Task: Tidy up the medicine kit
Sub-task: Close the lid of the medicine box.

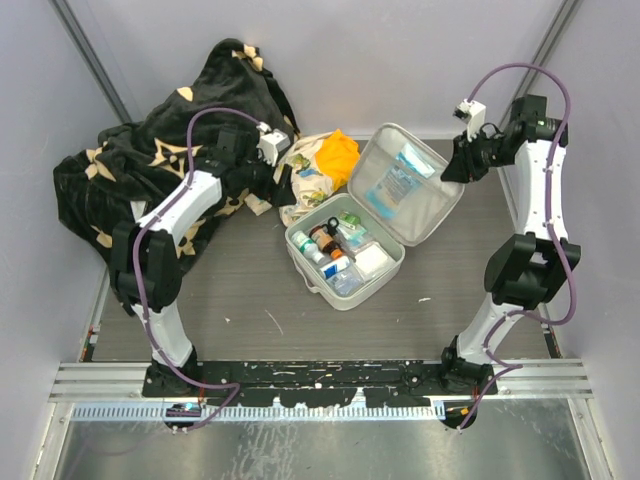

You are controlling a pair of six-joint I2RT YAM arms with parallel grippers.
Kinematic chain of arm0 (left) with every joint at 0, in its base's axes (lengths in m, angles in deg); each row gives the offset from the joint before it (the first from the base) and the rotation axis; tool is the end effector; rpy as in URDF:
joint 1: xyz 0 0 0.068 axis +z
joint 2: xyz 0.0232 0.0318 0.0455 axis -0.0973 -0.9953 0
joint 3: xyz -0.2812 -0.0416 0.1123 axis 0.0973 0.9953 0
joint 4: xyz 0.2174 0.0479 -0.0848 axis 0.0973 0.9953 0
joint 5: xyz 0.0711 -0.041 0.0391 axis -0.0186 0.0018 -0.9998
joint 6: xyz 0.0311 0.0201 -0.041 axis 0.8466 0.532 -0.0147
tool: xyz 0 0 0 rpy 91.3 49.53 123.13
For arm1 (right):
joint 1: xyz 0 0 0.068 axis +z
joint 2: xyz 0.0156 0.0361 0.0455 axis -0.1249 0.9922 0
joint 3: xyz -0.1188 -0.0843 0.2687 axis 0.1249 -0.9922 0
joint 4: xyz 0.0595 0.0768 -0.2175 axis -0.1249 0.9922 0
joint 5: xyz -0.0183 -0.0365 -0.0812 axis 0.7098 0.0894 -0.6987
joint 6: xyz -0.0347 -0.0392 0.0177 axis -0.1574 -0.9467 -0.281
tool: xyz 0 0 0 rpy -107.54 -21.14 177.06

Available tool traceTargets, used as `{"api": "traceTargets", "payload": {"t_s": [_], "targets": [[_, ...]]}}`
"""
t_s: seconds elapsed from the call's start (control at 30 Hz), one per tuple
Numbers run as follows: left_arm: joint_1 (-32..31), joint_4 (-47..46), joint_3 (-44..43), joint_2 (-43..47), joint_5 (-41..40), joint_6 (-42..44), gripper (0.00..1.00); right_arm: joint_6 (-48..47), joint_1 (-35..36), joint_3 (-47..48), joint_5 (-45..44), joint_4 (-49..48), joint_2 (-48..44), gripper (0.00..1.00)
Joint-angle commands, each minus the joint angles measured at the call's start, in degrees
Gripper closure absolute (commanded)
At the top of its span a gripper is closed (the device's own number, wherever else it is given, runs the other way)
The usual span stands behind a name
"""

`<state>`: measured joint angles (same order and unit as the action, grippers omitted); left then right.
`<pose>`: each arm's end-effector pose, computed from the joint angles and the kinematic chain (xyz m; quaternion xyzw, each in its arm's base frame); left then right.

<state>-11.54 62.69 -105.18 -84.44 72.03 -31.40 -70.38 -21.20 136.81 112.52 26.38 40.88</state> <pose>0.3855 -0.1409 0.3229 0.3083 0.8287 -0.2987 0.3592 0.3467 -0.0590 0.4008 -0.3272 0.8421 0.2280 0.3630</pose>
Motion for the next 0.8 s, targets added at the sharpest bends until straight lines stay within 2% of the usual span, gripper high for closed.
{"api": "traceTargets", "payload": {"t_s": [0.0,0.37,0.63,0.77], "targets": [[0.0,0.4,4.66,5.4,-4.98,4.32,0.22,1.95,5.12,-2.75,-0.01,-4.08,-7.16,0.7],[0.24,-1.56,11.01,10.06,-10.75,6.71,0.18,8.4,17.8,-9.11,-3.52,-8.76,-16.22,0.45],[1.14,-2.1,11.34,11.21,-13.22,5.49,0.14,10.31,25.67,-15.78,-3.89,-10.11,-20.71,0.33],[1.55,-3.2,11.67,12.1,-13.63,3.88,0.13,9.91,29.18,-18.63,-3.48,-10.26,-22.23,0.21]]}}
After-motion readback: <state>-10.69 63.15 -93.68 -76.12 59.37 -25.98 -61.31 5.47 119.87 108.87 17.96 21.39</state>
